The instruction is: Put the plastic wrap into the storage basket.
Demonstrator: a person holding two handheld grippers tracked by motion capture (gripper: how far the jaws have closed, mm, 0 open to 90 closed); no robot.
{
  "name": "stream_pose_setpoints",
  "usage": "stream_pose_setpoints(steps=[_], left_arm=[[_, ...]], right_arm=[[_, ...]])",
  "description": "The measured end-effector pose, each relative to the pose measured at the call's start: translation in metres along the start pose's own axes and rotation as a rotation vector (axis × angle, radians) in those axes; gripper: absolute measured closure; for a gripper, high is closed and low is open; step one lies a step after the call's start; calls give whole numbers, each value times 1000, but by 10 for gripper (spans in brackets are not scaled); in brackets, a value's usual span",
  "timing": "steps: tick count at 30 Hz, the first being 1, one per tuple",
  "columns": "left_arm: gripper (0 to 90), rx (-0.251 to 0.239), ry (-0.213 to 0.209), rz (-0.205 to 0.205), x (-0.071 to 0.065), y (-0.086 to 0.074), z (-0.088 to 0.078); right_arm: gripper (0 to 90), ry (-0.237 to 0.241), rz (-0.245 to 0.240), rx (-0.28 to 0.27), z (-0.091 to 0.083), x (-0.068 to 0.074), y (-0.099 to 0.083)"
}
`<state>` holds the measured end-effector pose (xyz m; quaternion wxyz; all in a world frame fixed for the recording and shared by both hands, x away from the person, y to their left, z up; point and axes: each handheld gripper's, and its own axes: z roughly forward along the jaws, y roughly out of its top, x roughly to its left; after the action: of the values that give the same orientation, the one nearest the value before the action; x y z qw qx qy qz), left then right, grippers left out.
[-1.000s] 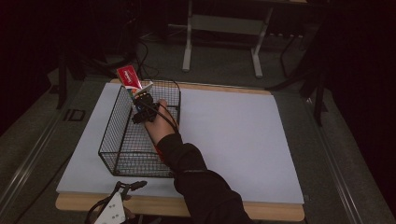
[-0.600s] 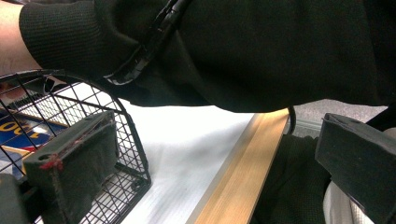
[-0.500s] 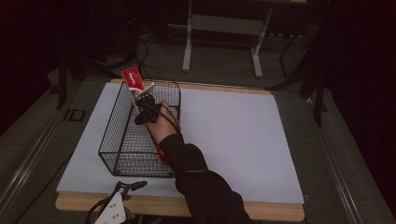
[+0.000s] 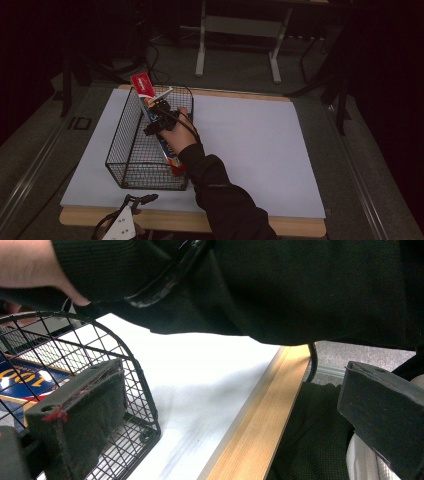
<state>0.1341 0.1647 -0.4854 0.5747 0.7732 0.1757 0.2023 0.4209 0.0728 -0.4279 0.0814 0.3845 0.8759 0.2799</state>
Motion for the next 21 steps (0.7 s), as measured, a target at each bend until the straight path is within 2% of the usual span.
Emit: stream_pose_setpoints(steps=[2,5,11,21], left_arm=[[1,2,0,0,0,0,0],[1,4,-1,0,0,0,1],[1,11,-4,0,0,0,2],[0,17,-5,-3,0,-1,3]], right_arm=[[137,19,-21,-13,-5,-1,-2],[137,21,-40,-38,-13,-2,-5],[134,53,-55,-67,-31,-9,-13],[137,48,-67,-107,-61,-22,-33]])
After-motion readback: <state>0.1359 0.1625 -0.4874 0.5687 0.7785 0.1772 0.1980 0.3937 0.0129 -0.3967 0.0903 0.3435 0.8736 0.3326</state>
